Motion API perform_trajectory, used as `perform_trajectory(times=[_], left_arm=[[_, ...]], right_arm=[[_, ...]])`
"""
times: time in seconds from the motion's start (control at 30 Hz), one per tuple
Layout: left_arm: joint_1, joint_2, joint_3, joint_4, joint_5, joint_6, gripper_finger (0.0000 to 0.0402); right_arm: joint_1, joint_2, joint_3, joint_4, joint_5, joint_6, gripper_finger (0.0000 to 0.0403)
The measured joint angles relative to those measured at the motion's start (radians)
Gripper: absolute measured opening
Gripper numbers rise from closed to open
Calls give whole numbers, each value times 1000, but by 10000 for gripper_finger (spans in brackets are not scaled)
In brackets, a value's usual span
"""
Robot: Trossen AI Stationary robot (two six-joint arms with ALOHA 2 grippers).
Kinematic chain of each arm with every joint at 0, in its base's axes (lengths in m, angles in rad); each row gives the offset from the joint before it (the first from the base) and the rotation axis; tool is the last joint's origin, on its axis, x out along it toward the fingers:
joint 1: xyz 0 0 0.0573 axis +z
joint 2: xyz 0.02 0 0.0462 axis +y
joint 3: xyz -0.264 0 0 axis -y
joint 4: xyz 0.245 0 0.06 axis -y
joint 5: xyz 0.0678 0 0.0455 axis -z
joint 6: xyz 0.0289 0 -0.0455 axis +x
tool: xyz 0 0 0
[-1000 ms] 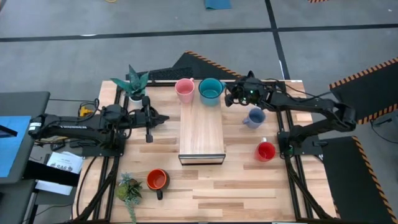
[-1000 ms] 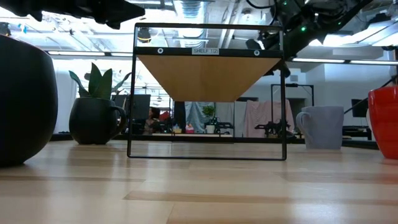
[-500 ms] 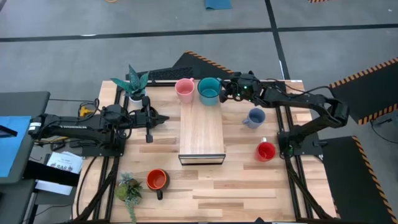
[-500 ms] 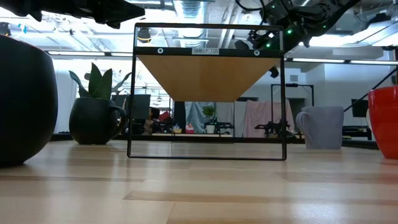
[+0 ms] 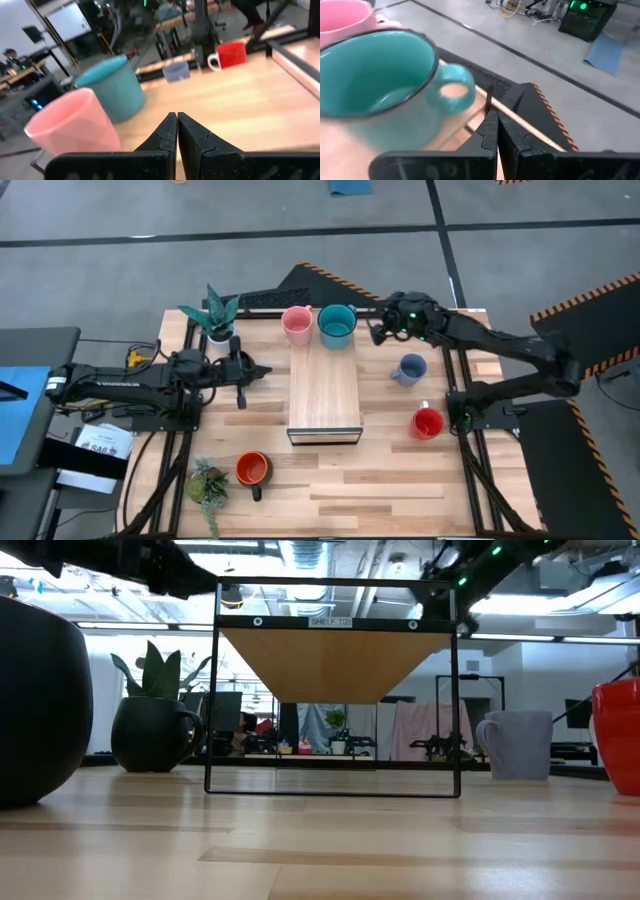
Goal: Place coffee mugs
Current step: Put the black mug on the shelf
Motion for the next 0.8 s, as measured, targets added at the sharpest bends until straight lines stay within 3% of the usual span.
perform_trajectory(times=[0.17, 0.3, 0.5, 0.63, 0.8], left_arm=[[0, 0, 23, -83, -14, -25, 6], [2, 21, 177, -421, -30, -117, 30], [8, 127, 344, -811, -129, -215, 90], [51, 210, 391, -1027, -116, -275, 138], [151, 288, 406, -1162, -96, -285, 188]], right_arm=[[62, -116, 0, -95, -1, 20, 27], [113, -169, -1, -99, -1, 20, 32], [148, -189, -2, -103, 0, 15, 27], [149, -187, -2, -126, 0, 15, 29], [146, -187, -2, -130, 1, 15, 33]])
